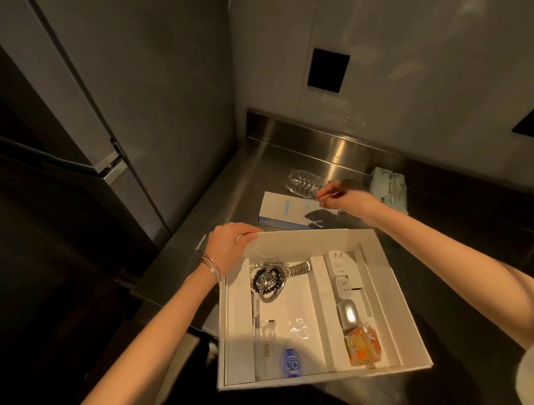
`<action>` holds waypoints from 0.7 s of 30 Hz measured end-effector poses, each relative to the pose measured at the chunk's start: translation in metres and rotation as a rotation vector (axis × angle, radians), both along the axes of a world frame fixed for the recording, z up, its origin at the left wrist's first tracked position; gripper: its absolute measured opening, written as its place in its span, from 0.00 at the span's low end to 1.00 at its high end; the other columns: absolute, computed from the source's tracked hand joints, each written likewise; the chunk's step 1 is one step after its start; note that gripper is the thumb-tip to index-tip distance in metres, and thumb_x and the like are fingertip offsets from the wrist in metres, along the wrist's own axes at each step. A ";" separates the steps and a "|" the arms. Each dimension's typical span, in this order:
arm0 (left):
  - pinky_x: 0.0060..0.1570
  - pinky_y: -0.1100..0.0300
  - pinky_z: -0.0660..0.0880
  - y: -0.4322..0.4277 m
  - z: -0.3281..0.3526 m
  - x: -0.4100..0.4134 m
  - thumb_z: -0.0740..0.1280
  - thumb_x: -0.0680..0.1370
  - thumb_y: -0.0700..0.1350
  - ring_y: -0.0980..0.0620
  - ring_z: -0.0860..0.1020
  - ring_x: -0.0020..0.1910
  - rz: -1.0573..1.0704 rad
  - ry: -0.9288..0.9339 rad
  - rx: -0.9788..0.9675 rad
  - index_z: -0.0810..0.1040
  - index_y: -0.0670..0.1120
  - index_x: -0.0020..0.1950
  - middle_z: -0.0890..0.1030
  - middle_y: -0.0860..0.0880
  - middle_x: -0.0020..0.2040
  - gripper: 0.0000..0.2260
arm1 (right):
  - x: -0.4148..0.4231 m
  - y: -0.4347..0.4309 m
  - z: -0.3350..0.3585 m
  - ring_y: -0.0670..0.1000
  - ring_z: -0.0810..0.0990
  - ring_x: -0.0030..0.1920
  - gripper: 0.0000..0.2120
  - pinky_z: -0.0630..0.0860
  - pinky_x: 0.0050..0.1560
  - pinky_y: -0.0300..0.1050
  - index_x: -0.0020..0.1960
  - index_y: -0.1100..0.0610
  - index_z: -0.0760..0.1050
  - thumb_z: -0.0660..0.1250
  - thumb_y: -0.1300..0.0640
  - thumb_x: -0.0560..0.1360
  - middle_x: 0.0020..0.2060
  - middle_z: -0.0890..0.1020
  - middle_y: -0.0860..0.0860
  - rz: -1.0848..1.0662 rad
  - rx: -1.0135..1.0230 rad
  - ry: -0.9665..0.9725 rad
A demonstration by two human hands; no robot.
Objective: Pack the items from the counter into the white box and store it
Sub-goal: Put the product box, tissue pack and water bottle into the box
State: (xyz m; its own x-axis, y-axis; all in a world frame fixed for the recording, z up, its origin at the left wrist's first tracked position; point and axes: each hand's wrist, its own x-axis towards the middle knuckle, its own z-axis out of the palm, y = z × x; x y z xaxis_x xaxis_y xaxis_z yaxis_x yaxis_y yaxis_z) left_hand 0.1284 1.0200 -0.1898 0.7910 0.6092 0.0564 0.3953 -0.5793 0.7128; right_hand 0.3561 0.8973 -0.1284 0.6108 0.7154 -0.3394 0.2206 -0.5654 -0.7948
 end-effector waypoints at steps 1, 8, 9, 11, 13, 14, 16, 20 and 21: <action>0.43 0.70 0.69 0.000 0.000 0.000 0.62 0.78 0.44 0.57 0.73 0.47 0.000 -0.002 -0.005 0.80 0.47 0.55 0.83 0.47 0.52 0.10 | 0.007 0.006 -0.006 0.51 0.77 0.51 0.08 0.74 0.51 0.39 0.51 0.59 0.78 0.67 0.66 0.73 0.49 0.79 0.54 0.022 -0.046 -0.037; 0.46 0.68 0.69 0.000 0.001 0.000 0.61 0.78 0.43 0.57 0.74 0.47 0.011 0.009 -0.029 0.81 0.48 0.54 0.83 0.48 0.51 0.10 | 0.038 0.038 -0.060 0.57 0.70 0.66 0.32 0.68 0.66 0.46 0.69 0.59 0.65 0.74 0.57 0.68 0.67 0.71 0.56 0.398 -0.335 -0.254; 0.46 0.69 0.69 -0.001 0.001 0.000 0.61 0.78 0.43 0.58 0.74 0.47 0.015 0.004 -0.035 0.81 0.48 0.54 0.83 0.48 0.51 0.10 | 0.040 0.041 -0.068 0.57 0.69 0.67 0.35 0.67 0.67 0.48 0.70 0.58 0.64 0.74 0.54 0.68 0.68 0.69 0.56 0.461 -0.372 -0.292; 0.45 0.72 0.68 -0.001 0.002 0.001 0.61 0.78 0.43 0.59 0.74 0.46 0.020 0.002 -0.041 0.81 0.48 0.53 0.83 0.48 0.50 0.10 | 0.041 0.047 -0.078 0.58 0.65 0.70 0.39 0.63 0.70 0.51 0.72 0.56 0.59 0.74 0.52 0.67 0.71 0.65 0.56 0.569 -0.440 -0.396; 0.44 0.75 0.67 0.000 0.002 0.001 0.61 0.78 0.43 0.60 0.74 0.45 0.024 0.011 -0.034 0.81 0.49 0.53 0.83 0.49 0.50 0.10 | 0.042 0.051 -0.086 0.60 0.60 0.72 0.44 0.59 0.72 0.53 0.74 0.53 0.53 0.75 0.53 0.67 0.73 0.61 0.56 0.619 -0.487 -0.469; 0.43 0.76 0.66 0.000 0.003 0.001 0.61 0.78 0.43 0.61 0.74 0.45 0.026 0.017 -0.030 0.81 0.49 0.53 0.83 0.50 0.49 0.10 | 0.043 0.052 -0.089 0.61 0.59 0.72 0.46 0.58 0.72 0.55 0.75 0.52 0.51 0.75 0.53 0.66 0.74 0.59 0.56 0.626 -0.503 -0.504; 0.43 0.77 0.66 0.001 0.003 0.001 0.62 0.78 0.42 0.61 0.73 0.45 0.028 0.015 -0.024 0.81 0.49 0.53 0.83 0.50 0.49 0.10 | 0.045 0.053 -0.093 0.62 0.60 0.72 0.49 0.61 0.71 0.57 0.75 0.49 0.50 0.77 0.51 0.64 0.73 0.60 0.57 0.625 -0.512 -0.579; 0.47 0.73 0.66 0.000 0.003 0.000 0.62 0.77 0.42 0.59 0.74 0.46 0.020 0.010 -0.022 0.82 0.49 0.52 0.83 0.50 0.49 0.10 | 0.051 0.052 -0.093 0.61 0.66 0.68 0.48 0.68 0.66 0.57 0.74 0.50 0.53 0.77 0.49 0.62 0.69 0.66 0.58 0.572 -0.453 -0.597; 0.47 0.70 0.68 0.000 0.003 0.000 0.62 0.77 0.42 0.58 0.75 0.46 0.020 0.010 -0.023 0.82 0.49 0.52 0.83 0.49 0.49 0.10 | 0.052 0.051 -0.090 0.60 0.67 0.67 0.47 0.70 0.64 0.57 0.74 0.50 0.54 0.76 0.48 0.62 0.69 0.67 0.58 0.542 -0.424 -0.624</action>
State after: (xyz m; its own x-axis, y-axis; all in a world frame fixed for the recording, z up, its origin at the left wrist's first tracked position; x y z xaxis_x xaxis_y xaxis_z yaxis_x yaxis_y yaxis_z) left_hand 0.1280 1.0202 -0.1872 0.7788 0.6263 0.0345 0.4142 -0.5549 0.7215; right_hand 0.4079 0.9483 -0.2180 0.3893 0.8479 -0.3598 0.8578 -0.4761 -0.1938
